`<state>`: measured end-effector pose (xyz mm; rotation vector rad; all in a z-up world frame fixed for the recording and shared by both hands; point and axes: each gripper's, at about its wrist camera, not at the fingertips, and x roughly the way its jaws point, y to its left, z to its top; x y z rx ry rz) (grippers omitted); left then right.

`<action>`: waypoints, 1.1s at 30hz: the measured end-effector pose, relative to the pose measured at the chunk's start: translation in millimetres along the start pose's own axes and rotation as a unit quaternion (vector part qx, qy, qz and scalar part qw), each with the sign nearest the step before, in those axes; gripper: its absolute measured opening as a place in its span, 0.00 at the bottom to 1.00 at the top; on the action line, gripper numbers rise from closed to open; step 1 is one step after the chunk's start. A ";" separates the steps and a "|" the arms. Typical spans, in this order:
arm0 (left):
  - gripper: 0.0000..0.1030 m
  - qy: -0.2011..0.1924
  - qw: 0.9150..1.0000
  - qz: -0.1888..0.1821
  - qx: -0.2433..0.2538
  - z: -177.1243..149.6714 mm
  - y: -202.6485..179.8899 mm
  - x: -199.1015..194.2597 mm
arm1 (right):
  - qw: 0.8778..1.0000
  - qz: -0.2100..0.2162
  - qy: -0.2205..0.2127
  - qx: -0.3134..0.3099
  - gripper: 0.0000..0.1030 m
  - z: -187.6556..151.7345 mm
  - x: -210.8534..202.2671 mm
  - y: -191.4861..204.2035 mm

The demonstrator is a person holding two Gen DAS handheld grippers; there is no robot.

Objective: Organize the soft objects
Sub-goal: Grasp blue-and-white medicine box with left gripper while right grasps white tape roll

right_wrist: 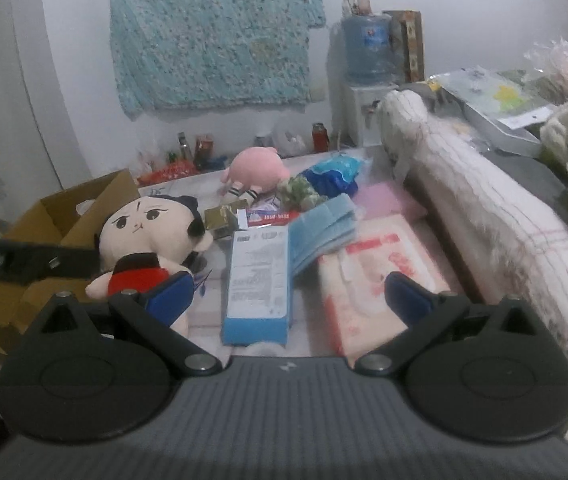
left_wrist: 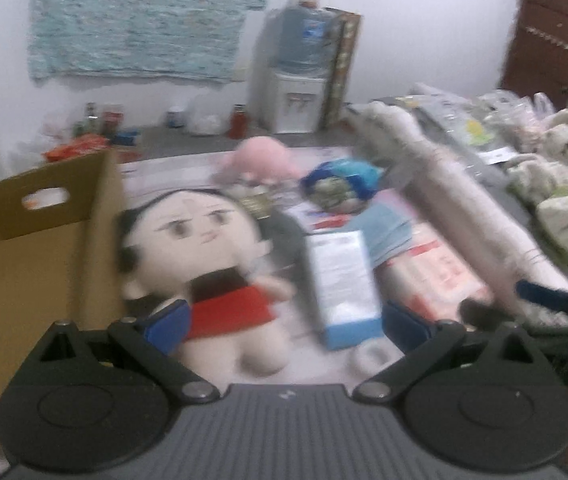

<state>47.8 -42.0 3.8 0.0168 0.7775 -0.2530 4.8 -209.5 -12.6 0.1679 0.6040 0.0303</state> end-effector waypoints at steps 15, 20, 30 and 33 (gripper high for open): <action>0.87 0.165 0.985 -0.057 0.009 46.9 -63.0 153.5 | 0.989 0.116 0.096 -0.007 0.57 -32.1 80.4 -18.0; 0.93 0.193 0.980 -0.043 -0.002 48.4 -70.5 183.1 | 0.982 0.122 0.141 -0.005 0.57 -50.7 98.9 -15.4; 0.88 0.215 0.976 0.021 0.032 44.0 -82.6 230.8 | 0.982 0.121 0.128 -0.068 0.60 -65.6 111.8 3.6; 0.74 0.215 0.975 0.031 0.042 40.7 -84.8 235.3 | 0.982 0.114 0.126 -0.078 0.53 -64.8 111.3 5.4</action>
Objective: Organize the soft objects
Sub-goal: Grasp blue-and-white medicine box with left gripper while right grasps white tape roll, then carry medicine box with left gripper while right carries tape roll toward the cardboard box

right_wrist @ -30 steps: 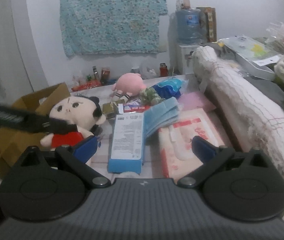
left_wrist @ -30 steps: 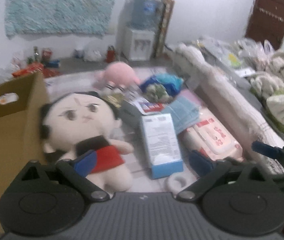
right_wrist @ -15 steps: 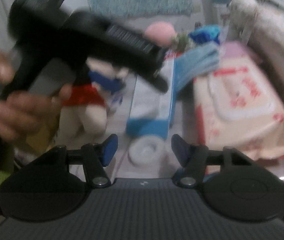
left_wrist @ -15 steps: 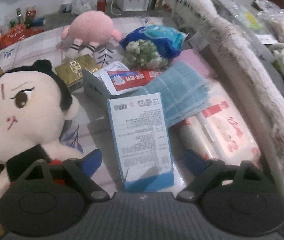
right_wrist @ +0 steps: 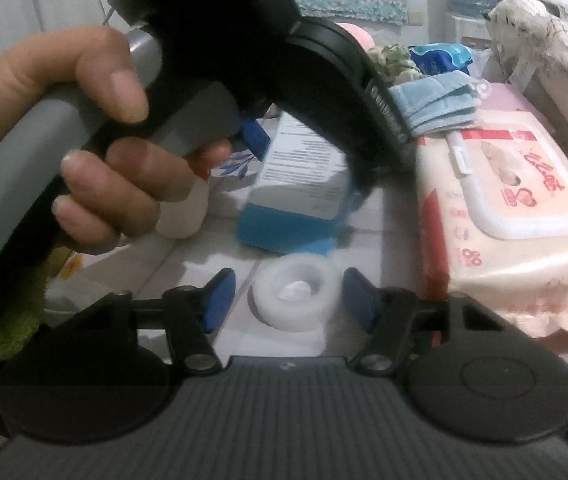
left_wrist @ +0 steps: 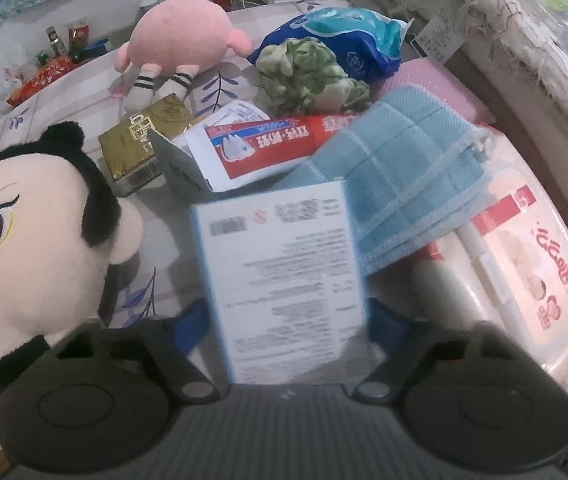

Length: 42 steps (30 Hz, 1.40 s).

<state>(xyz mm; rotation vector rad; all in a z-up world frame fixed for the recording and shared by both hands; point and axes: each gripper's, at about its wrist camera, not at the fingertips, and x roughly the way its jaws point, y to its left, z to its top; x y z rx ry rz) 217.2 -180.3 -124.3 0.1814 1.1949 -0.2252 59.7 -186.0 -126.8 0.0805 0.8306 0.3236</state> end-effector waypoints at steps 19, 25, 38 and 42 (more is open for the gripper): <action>0.74 -0.080 0.996 -0.047 -0.015 -11.9 2.8 -68.4 | 0.998 -0.020 -0.049 0.032 0.46 4.3 -66.1 0.6; 0.74 -0.131 0.988 -0.070 -0.034 -34.1 21.5 -127.8 | 0.996 -0.006 -0.081 0.028 0.46 14.2 -111.4 23.0; 0.74 -0.248 0.955 -0.072 -0.148 -115.9 137.0 -267.6 | 0.982 0.137 -0.122 -0.055 0.46 86.3 -157.2 118.5; 0.74 -0.275 0.941 -0.048 -0.190 -138.3 184.5 -303.3 | 0.971 0.189 -0.121 -0.083 0.46 110.9 -156.3 151.7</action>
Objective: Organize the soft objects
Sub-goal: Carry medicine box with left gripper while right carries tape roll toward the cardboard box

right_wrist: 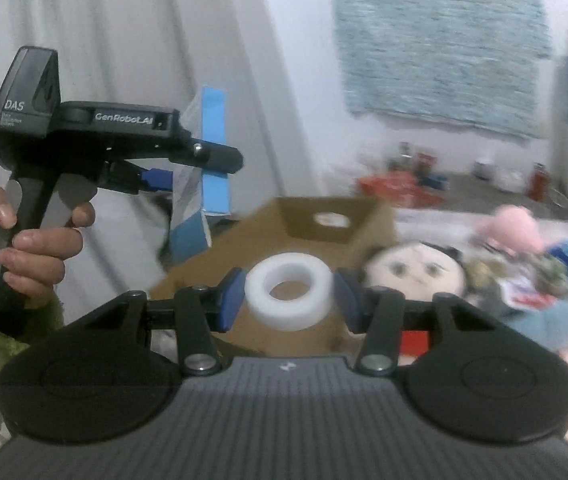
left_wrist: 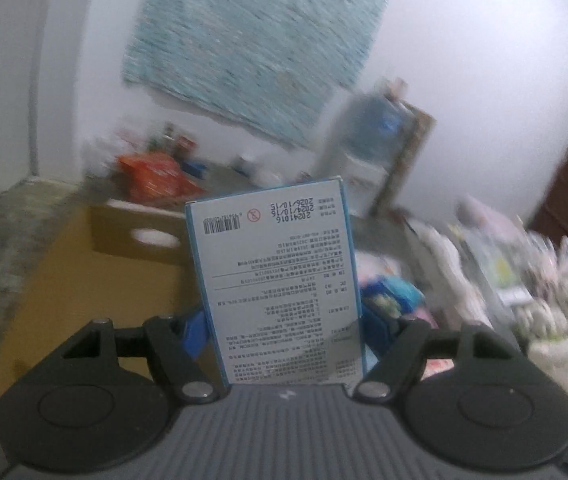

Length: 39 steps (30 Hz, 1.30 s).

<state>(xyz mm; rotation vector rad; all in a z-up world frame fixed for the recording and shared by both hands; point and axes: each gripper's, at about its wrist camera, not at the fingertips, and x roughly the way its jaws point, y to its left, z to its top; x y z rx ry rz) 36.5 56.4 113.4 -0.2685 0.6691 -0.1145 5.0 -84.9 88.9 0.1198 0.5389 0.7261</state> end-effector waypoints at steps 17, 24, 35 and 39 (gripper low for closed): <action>0.74 0.029 0.990 0.118 -0.073 29.9 148.6 33.7 | 0.991 0.072 0.110 -0.030 0.46 49.0 178.2 35.1; 0.74 0.117 0.983 0.122 -0.068 60.5 224.9 136.8 | 0.985 0.033 0.168 -0.027 0.46 61.1 293.1 -2.2; 0.74 0.254 0.958 0.132 -0.003 83.1 288.5 286.6 | 0.982 0.020 0.185 -0.025 0.47 56.4 362.1 -43.5; 0.77 0.258 0.950 0.167 0.044 72.7 288.9 305.9 | 0.980 0.014 0.195 -0.035 0.47 48.8 363.7 -50.1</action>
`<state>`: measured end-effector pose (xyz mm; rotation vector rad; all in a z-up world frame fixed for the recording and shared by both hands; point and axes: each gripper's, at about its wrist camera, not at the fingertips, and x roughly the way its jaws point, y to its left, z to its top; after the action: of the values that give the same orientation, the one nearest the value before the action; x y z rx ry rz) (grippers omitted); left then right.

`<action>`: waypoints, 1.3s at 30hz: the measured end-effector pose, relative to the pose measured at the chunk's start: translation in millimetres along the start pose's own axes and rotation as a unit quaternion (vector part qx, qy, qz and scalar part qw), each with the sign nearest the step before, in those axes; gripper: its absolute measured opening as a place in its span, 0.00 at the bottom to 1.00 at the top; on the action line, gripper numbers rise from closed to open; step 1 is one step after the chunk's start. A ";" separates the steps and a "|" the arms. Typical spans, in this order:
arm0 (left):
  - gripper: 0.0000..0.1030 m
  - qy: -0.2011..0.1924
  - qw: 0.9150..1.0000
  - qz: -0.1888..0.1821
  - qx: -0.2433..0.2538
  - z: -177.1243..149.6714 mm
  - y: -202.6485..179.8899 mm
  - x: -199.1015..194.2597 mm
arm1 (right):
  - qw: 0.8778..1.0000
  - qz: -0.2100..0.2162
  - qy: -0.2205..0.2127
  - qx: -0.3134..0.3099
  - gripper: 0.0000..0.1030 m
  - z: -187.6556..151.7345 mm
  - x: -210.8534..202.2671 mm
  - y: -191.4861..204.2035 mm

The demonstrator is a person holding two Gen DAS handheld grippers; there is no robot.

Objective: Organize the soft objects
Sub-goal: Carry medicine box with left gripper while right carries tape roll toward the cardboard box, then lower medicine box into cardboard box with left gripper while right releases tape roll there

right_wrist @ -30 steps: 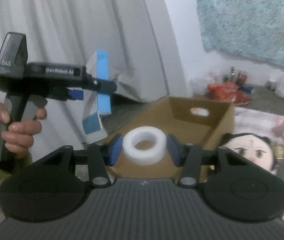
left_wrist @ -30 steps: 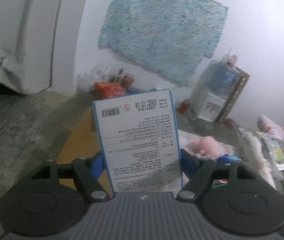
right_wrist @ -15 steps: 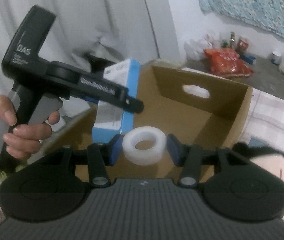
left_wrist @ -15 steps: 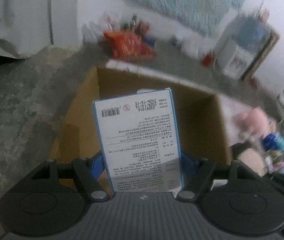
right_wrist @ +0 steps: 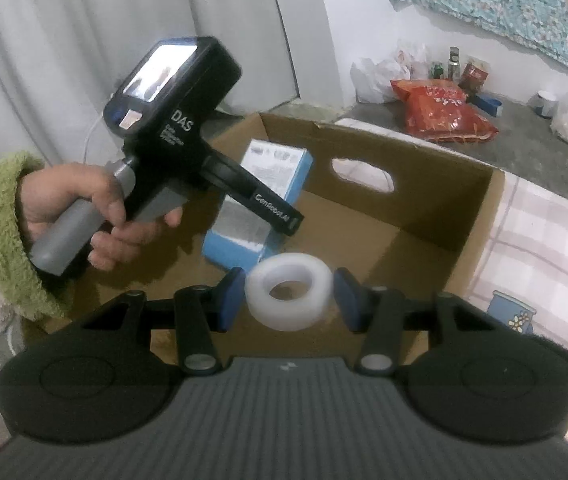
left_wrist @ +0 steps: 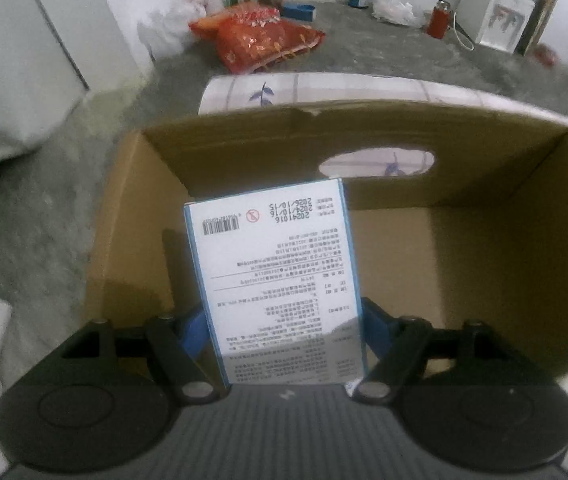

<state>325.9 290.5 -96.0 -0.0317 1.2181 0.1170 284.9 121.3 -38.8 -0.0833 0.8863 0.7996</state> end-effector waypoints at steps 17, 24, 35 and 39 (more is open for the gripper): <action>0.86 -0.121 0.991 0.011 -0.059 4.8 30.5 -67.7 | 0.996 -0.033 0.041 -0.075 0.47 52.3 80.5 12.1; 0.89 -0.156 0.981 -0.011 -0.114 -3.6 59.9 -100.3 | 0.990 -0.042 0.084 -0.106 0.47 66.8 129.4 20.2; 0.89 -0.165 0.973 -0.008 -0.159 -11.1 93.7 -105.0 | 0.977 -0.008 0.021 -0.211 0.58 87.9 201.2 72.3; 0.89 -0.161 0.972 -0.009 -0.171 -13.0 102.0 -101.8 | 0.974 -0.033 0.009 -0.226 0.78 90.8 221.9 70.3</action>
<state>268.2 383.3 -1.1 -0.3130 0.8618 0.3031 380.6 336.7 -121.9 -0.5176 0.7016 0.9277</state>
